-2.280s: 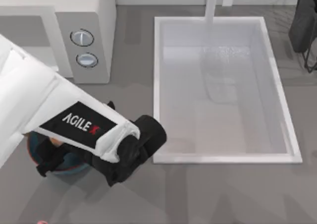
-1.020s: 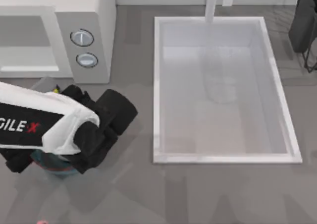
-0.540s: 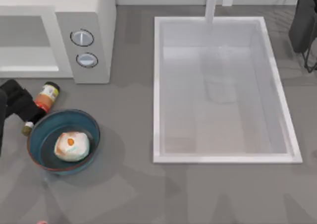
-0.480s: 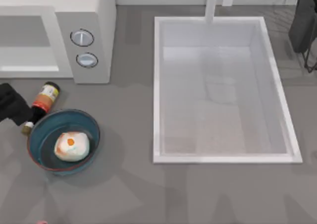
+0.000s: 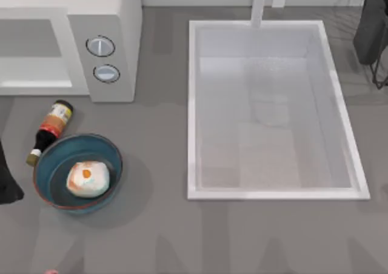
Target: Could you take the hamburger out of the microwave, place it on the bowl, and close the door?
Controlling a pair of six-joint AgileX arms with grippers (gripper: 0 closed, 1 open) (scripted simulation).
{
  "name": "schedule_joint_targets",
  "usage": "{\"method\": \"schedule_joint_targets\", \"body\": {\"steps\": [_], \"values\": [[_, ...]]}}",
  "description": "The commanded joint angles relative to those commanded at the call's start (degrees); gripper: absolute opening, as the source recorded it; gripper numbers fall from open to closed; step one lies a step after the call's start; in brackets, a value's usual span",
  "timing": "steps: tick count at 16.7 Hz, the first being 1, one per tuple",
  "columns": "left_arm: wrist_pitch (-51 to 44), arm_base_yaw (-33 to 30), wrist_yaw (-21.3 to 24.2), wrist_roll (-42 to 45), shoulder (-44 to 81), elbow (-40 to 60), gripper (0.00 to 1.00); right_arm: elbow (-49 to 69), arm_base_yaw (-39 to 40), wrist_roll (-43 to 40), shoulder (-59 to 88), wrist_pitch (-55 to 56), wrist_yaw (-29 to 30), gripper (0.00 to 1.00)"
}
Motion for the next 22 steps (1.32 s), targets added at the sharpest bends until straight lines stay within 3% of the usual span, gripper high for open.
{"method": "schedule_joint_targets", "body": {"steps": [3, 8, 21, 22], "values": [[1.9, 2.7, 4.8, 5.1, -5.3, -3.5, 1.0, 0.0, 0.0, 0.0, 0.0, 0.0, 0.0, 1.0], [2.1, 3.0, 5.3, 5.7, -5.8, -3.8, 1.0, 0.0, 0.0, 0.0, 0.0, 0.0, 0.0, 1.0], [2.1, 3.0, 5.3, 5.7, -5.8, -3.8, 0.02, 0.0, 0.0, 0.0, 0.0, 0.0, 0.0, 1.0], [2.1, 3.0, 5.3, 5.7, -5.8, -3.8, 0.0, 0.0, 0.0, 0.0, 0.0, 0.0, 0.0, 1.0]]}}
